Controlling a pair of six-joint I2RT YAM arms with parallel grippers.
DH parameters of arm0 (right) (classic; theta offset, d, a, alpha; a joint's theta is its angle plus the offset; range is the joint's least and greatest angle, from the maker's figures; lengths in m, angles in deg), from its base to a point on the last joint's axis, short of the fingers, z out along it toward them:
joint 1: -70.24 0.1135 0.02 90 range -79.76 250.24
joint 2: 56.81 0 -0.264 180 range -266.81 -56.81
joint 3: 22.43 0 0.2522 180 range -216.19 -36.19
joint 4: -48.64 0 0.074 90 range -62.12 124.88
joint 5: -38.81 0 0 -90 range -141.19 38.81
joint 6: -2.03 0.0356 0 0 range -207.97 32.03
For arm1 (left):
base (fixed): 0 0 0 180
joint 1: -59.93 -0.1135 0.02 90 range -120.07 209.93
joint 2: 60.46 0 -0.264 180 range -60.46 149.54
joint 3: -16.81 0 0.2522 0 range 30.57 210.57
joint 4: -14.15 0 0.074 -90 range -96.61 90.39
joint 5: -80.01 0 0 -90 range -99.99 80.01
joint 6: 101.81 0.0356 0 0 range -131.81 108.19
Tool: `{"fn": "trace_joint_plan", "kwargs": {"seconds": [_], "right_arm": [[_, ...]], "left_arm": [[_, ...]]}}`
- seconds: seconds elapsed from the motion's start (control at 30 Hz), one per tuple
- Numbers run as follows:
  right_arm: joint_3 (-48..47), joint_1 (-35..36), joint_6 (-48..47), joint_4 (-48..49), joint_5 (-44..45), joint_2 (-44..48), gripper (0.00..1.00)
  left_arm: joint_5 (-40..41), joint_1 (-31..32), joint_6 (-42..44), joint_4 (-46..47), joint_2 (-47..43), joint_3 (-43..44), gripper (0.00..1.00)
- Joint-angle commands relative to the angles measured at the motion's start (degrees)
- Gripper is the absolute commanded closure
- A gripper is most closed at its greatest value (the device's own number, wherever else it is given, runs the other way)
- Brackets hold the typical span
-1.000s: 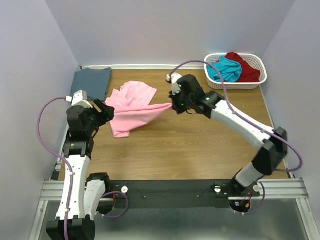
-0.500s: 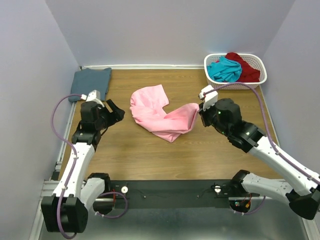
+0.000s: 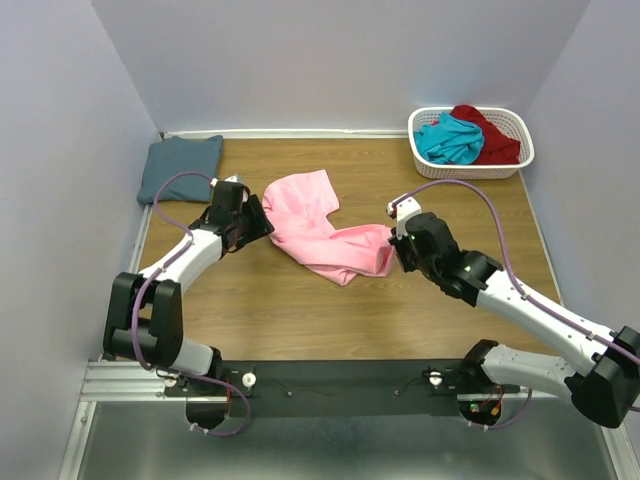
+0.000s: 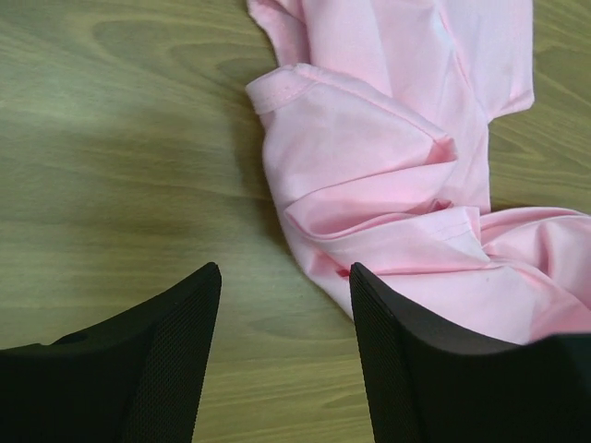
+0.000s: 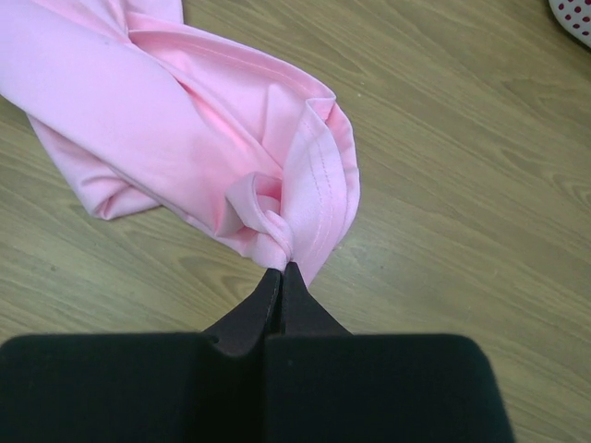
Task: Fold and stack the t-shirts
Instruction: Flatten the tshirt out
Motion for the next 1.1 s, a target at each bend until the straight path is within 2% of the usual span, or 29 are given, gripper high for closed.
{"fn": "trace_joint_plan", "kwargs": {"seconds": [0.0, 0.33, 0.53, 0.67, 0.7, 0.87, 0.97, 1.07], "right_arm": [[0.69, -0.03, 1.73, 1.16, 1.88, -1.14, 0.99], [1.04, 0.06, 1.55, 1.25, 2.67, -1.41, 0.99], [1.21, -0.03, 1.55, 1.25, 2.94, -1.5, 0.99], [1.39, -0.03, 1.55, 1.25, 3.11, -1.67, 0.99], [1.39, -0.03, 1.55, 1.25, 3.29, -1.59, 0.99], [0.78, -0.03, 2.25, 1.25, 7.14, -1.32, 0.99], [-0.8, -0.03, 2.08, 1.25, 10.93, -2.02, 0.99], [-4.91, -0.47, 1.21, 1.42, 15.13, -5.26, 0.99]], "left_arm": [[0.51, 1.59, -2.46, 1.88, 2.35, 4.13, 0.34], [0.87, 2.64, -2.56, 0.3, 11.14, 7.74, 0.35], [2.18, 4.13, -2.38, 0.47, 13.95, 9.49, 0.49], [3.5, 4.58, -2.29, -0.31, 15.28, 10.9, 0.64], [4.02, 4.49, -2.2, -0.66, 15.1, 11.16, 0.72], [12.62, 4.4, 0.16, -5.75, 11.68, 15.02, 0.91], [16.67, 3.88, 1.49, -8.57, 9.49, 18.98, 1.0], [17.22, 1.42, 3.15, -9.54, 8.33, 22.84, 1.0]]}}
